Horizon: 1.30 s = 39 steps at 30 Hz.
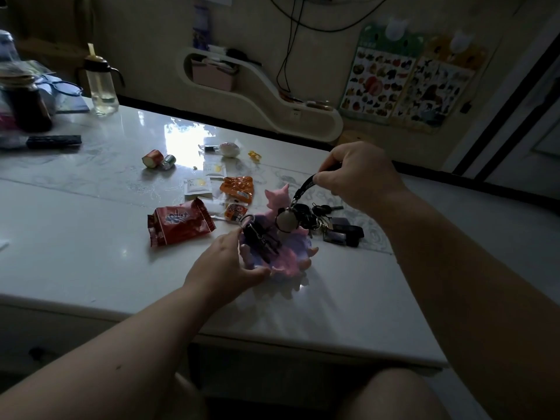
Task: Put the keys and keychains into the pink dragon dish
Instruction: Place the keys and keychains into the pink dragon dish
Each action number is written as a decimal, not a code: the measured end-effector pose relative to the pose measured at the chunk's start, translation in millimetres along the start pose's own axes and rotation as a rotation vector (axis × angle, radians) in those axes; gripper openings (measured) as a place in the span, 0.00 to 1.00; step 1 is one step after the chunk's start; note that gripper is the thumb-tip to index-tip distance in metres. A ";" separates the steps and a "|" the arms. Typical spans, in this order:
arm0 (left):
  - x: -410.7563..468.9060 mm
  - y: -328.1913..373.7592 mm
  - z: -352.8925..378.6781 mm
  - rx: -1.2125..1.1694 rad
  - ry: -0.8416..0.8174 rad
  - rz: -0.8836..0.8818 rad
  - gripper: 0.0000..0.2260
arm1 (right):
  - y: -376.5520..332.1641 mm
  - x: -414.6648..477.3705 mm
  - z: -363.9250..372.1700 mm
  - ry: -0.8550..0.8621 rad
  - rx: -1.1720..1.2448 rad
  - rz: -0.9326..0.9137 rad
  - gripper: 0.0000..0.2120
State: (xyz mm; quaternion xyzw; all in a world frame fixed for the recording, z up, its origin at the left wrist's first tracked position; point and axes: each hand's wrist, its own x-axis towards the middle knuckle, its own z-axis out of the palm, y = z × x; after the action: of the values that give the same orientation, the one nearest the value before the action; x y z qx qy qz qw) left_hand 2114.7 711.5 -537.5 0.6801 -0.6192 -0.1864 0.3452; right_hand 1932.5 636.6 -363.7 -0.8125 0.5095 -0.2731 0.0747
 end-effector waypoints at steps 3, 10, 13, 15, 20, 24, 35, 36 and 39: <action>-0.2 0.3 -0.3 0.008 -0.009 0.011 0.38 | 1.7 -0.9 15.6 -0.039 -0.059 0.009 0.04; -0.5 -0.6 -1.0 0.019 -0.006 0.028 0.39 | 17.8 -19.2 81.4 -0.079 0.060 0.128 0.06; -0.6 -0.7 -0.9 0.017 -0.003 0.027 0.40 | 20.5 -27.1 101.1 -0.067 0.232 0.198 0.05; -0.6 -0.9 -0.5 0.021 -0.002 0.021 0.40 | 20.0 -28.6 107.7 -0.065 0.250 0.183 0.04; 0.7 -2.4 0.3 0.019 -0.014 0.011 0.40 | 18.8 -33.9 113.5 -0.118 0.155 0.016 0.15; 1.0 -3.5 0.7 0.016 -0.007 0.018 0.40 | 20.0 -42.5 115.5 -0.071 -0.064 -0.139 0.24; -0.7 -3.1 0.3 0.027 -0.003 0.021 0.41 | 36.3 -55.7 96.9 0.048 0.068 -0.072 0.12; -1.0 -2.5 0.1 0.029 0.000 0.020 0.41 | 45.5 -51.5 93.2 0.092 0.064 -0.021 0.10; -1.6 -0.8 0.0 0.025 0.001 0.015 0.39 | 80.2 -32.7 85.8 0.055 -0.020 0.235 0.14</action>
State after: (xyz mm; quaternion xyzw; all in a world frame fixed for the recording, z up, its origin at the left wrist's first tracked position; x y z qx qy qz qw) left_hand 2115.0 713.0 -538.4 0.6799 -0.6264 -0.1758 0.3384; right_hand 1903.2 613.9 -479.9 -0.7400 0.6059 -0.2797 0.0843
